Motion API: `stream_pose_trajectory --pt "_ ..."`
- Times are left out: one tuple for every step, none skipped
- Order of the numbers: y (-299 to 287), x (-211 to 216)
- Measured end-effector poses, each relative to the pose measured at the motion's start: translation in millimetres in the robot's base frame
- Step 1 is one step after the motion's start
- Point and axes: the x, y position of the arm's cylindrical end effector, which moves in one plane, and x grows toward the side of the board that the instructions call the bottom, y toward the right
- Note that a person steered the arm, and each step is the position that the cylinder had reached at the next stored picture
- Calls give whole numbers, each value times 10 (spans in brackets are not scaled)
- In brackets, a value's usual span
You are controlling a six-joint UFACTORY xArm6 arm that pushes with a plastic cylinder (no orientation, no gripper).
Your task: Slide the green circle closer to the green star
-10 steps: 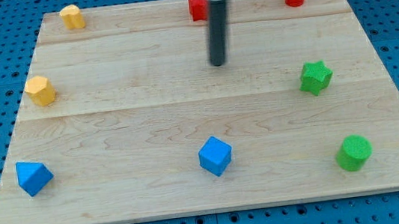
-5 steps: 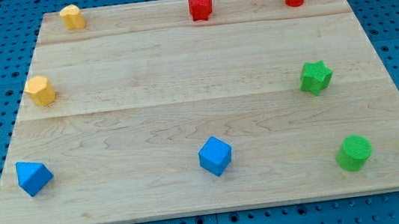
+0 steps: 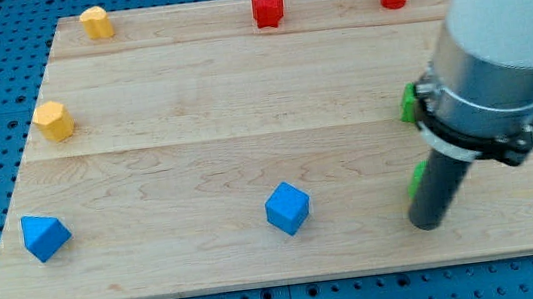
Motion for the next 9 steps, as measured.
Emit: stream_pose_trajectory --pt "-84 -462" --pt "-53 -470" --pt "-375 38" --pt "312 268" --pt "453 -92" --pt "472 -455" --pt "330 -862" --pt "338 -977" --pt "752 -942"
